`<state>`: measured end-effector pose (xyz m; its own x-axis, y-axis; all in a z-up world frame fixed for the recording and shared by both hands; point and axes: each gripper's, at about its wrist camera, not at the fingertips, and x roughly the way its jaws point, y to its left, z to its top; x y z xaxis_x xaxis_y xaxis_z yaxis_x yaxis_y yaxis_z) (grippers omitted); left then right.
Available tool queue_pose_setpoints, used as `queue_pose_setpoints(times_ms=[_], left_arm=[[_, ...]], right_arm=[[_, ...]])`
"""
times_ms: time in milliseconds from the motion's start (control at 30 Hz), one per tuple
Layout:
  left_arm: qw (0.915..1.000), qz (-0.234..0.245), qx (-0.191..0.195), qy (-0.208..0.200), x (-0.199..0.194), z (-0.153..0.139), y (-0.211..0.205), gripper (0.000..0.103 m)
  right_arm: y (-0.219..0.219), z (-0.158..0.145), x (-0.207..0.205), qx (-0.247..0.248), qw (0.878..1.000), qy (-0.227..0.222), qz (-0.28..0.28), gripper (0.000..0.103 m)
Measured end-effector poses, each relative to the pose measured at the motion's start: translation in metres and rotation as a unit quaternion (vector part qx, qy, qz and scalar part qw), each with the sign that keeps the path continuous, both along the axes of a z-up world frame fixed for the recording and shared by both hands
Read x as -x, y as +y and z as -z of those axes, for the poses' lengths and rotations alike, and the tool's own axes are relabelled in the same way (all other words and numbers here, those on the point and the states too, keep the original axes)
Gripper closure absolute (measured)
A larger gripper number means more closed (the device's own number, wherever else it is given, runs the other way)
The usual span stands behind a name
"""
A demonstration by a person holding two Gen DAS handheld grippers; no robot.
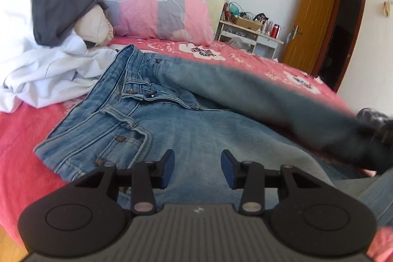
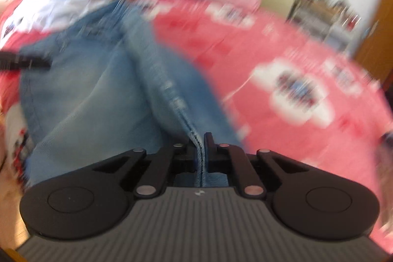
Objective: Fold clothes
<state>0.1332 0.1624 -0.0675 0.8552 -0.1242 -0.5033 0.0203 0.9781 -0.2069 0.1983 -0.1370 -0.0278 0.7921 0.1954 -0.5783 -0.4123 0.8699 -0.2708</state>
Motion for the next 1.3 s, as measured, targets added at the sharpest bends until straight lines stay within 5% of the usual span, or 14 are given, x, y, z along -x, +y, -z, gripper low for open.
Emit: queue_pose_setpoints(times_ms=[200,333,467,533,633,767,900,1067,1167,1300], left_arm=[[0.9997,-0.014,-0.017,-0.006,-0.038,-0.001,-0.008,0.061],[0.9992,-0.031,-0.025,-0.001,-0.061,0.003,-0.004,0.061],[0.9988,-0.045,-0.014,0.015,-0.072,0.012,0.002,0.061],[0.9987,-0.047,-0.006,0.019,-0.072,0.015,0.005,0.061],[0.9985,-0.050,-0.001,0.021,-0.070,0.016,0.008,0.061],[0.9984,-0.053,0.005,0.017,-0.064,0.014,0.011,0.060],[0.9975,-0.064,0.029,0.006,-0.046,0.008,0.017,0.058],[0.9956,-0.087,0.033,-0.014,-0.012,-0.001,0.031,0.058],[0.9939,-0.102,0.037,-0.017,0.000,-0.006,0.046,0.058],[0.9906,-0.105,0.086,-0.014,-0.010,-0.002,0.061,0.058]], right_arm=[[-0.037,-0.049,-0.075,0.032,0.995,-0.086,0.026,0.101],[-0.069,-0.060,-0.161,-0.008,0.997,-0.058,0.042,0.101],[-0.103,-0.025,-0.257,-0.095,0.991,0.032,0.084,0.099],[-0.120,0.015,-0.291,-0.152,0.975,0.094,0.128,0.088],[-0.144,0.080,-0.322,-0.241,0.932,0.185,0.197,0.068],[-0.155,0.077,-0.294,-0.311,0.913,0.175,0.197,0.056],[-0.149,0.033,-0.255,-0.226,0.945,0.142,0.188,0.045],[-0.106,-0.037,-0.215,-0.120,0.985,0.045,0.118,0.043],[-0.065,-0.076,-0.198,-0.126,0.991,-0.008,0.050,0.043],[0.012,-0.098,-0.183,-0.185,0.980,0.006,-0.075,0.043]])
